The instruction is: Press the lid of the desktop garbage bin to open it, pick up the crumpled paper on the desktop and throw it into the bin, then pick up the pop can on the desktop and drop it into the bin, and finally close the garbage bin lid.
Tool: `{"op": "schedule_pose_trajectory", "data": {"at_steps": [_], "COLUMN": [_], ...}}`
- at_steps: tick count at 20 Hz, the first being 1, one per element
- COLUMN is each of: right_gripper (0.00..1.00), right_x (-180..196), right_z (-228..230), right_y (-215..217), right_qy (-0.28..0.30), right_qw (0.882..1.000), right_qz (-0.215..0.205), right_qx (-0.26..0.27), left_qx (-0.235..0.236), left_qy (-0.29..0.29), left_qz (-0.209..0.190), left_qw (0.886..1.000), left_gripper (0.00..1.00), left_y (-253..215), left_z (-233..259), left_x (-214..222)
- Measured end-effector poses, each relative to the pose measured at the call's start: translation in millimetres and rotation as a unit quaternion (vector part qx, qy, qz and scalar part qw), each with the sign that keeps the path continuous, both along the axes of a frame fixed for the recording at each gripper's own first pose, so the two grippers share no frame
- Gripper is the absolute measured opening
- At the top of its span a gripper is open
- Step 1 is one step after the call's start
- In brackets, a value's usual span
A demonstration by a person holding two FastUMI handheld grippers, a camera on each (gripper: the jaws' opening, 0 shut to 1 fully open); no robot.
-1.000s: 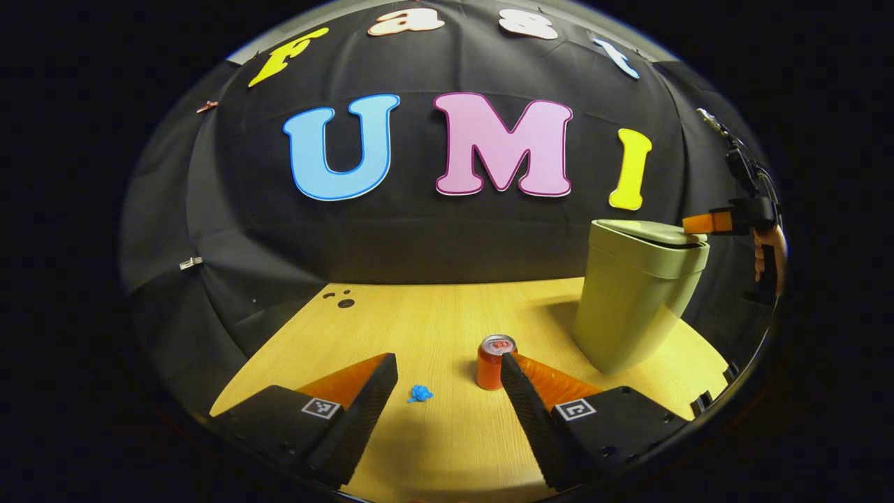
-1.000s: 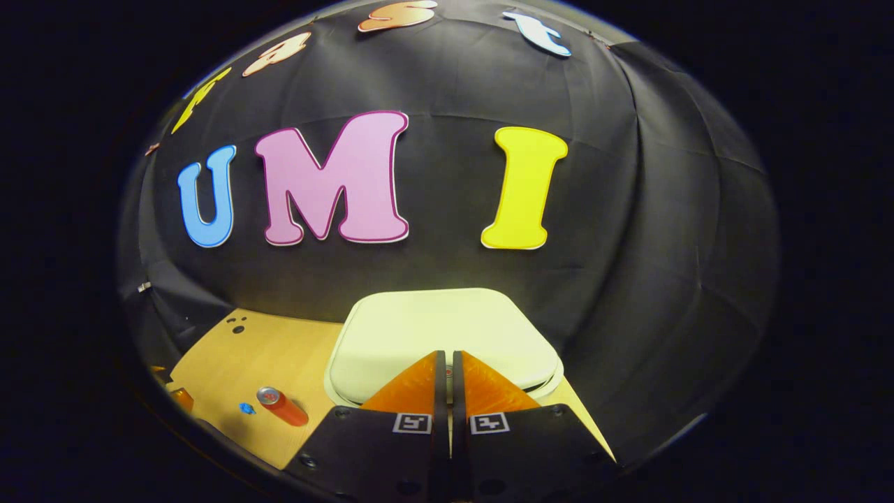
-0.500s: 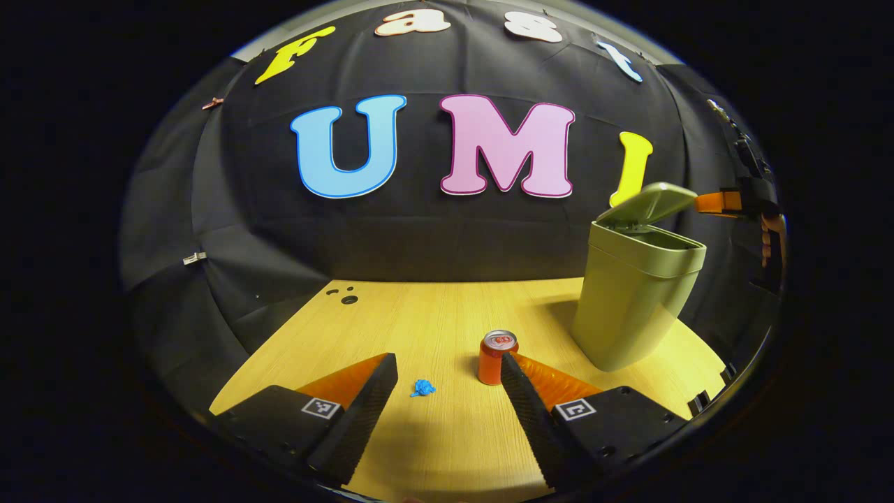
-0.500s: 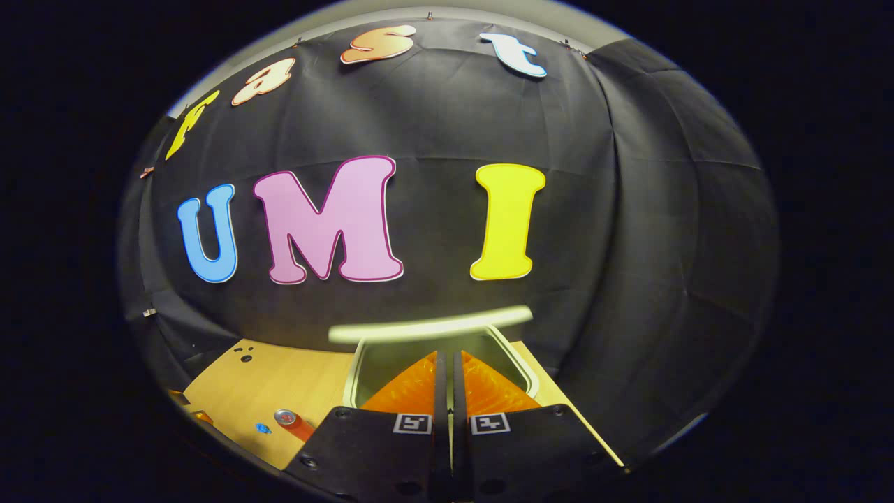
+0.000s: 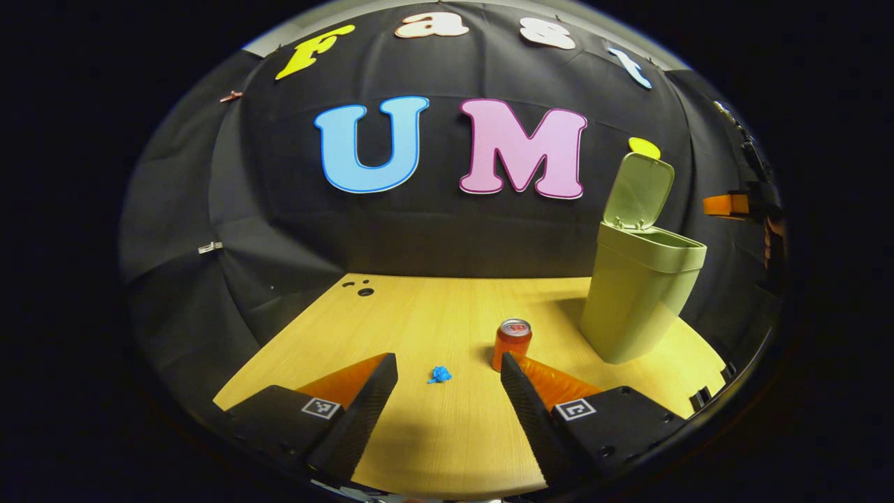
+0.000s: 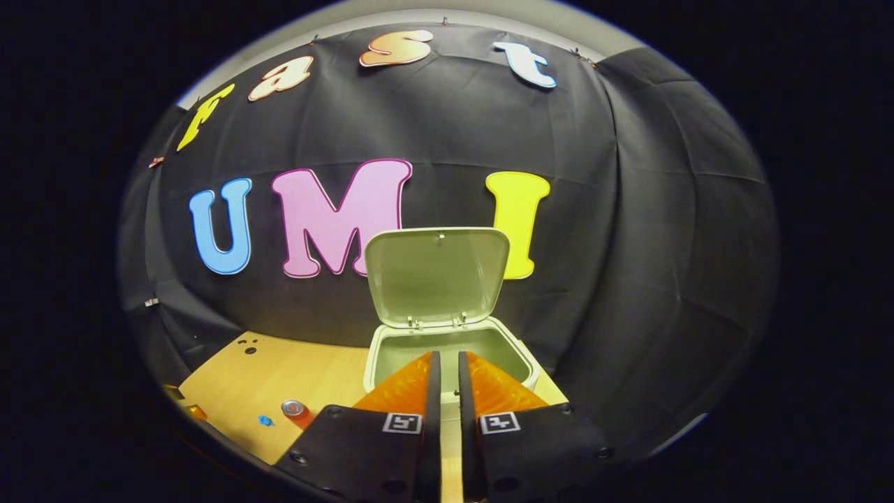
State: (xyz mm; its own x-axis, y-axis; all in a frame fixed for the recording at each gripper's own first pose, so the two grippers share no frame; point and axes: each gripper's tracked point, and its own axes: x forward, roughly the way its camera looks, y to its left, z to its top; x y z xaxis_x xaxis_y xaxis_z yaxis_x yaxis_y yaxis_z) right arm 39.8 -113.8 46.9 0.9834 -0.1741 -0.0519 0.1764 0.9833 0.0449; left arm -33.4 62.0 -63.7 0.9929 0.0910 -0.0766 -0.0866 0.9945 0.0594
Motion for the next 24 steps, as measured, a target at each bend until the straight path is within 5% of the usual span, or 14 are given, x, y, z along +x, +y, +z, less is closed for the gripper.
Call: {"op": "schedule_pose_trajectory", "data": {"at_steps": [1,2,5,14,24], "right_gripper": [0.31,0.36,1.0,0.97,0.98], "right_x": [-2.5,-5.2,-15.2,-55.0,-58.8], "right_z": [0.2,0.8,0.8,-6.5,-47.2], "right_y": [6.3,13.9,31.3,72.1,70.3], "right_qy": [0.0,-0.003,-0.012,-0.008,0.038], "right_qw": [1.0,1.0,1.0,0.998,0.994], "right_qz": [0.006,0.012,0.02,0.049,0.097], "right_qx": [0.001,0.004,0.006,-0.027,-0.02], "left_qx": [-0.002,-0.004,-0.026,-0.044,-0.013], "left_qy": [-0.003,-0.005,-0.018,0.007,0.109], "left_qz": [0.001,0.0,-0.018,-0.057,-0.048], "left_qw": [1.0,1.0,0.999,0.997,0.993], "left_gripper": [0.96,0.96,0.96,0.96,0.96], "left_y": [4.1,7.7,15.1,23.1,15.4], "left_z": [0.4,0.8,5.5,10.7,-66.9], "left_x": [-4.8,-9.0,-14.5,42.6,140.3]}}
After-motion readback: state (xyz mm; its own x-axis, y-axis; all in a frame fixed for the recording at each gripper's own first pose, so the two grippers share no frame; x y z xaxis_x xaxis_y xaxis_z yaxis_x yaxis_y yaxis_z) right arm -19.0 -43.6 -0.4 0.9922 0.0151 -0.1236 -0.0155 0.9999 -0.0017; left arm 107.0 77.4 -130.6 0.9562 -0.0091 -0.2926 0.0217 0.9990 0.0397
